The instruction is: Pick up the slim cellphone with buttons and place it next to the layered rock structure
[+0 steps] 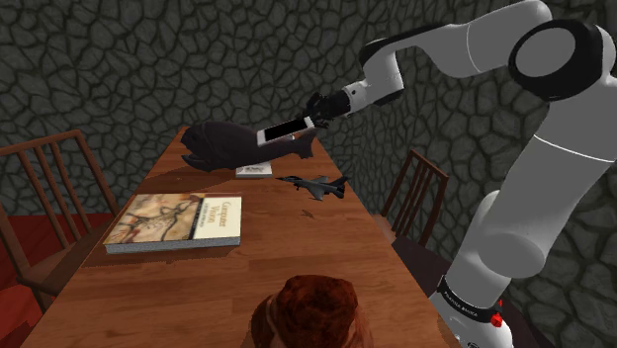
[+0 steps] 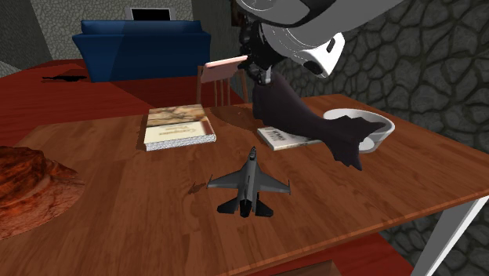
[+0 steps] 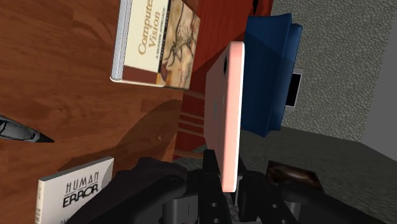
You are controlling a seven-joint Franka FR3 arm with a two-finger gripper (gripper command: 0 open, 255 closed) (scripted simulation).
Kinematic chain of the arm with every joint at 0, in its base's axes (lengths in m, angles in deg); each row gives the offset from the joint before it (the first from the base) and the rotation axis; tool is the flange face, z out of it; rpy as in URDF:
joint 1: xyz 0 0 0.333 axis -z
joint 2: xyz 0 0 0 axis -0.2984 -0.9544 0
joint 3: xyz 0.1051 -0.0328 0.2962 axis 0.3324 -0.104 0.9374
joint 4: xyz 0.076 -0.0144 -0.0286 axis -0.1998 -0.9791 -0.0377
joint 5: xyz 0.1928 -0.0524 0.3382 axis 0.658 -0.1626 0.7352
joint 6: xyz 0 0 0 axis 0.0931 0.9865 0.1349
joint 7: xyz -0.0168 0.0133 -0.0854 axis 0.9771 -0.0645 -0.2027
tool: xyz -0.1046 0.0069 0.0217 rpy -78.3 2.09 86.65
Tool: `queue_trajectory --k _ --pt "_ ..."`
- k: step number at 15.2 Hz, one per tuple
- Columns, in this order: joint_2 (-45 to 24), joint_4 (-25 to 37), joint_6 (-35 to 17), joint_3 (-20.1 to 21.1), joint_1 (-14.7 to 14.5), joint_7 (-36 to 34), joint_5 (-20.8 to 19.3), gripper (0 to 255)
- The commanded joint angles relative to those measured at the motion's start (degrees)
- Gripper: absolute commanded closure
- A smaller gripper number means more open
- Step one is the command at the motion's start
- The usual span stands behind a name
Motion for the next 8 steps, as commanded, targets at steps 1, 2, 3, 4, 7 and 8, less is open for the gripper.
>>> queue_trajectory --k 1,2,3,4,7,8 --pt "4.68 -4.97 -3.10 1.40 -0.86 -0.28 -0.51 255" --pt "6.84 -7.19 -4.53 2.22 -1.18 -0.55 -0.62 255" --pt "8.97 -9.36 -5.93 3.08 -1.46 -0.86 -0.67 255" --pt "11.07 -11.48 -7.30 3.99 -1.71 -1.20 -0.65 255" --pt "17.25 -17.53 -11.21 6.96 -2.36 -2.48 -0.23 255" --pt "19.27 -19.44 -12.45 8.03 -2.57 -2.99 0.04 255"
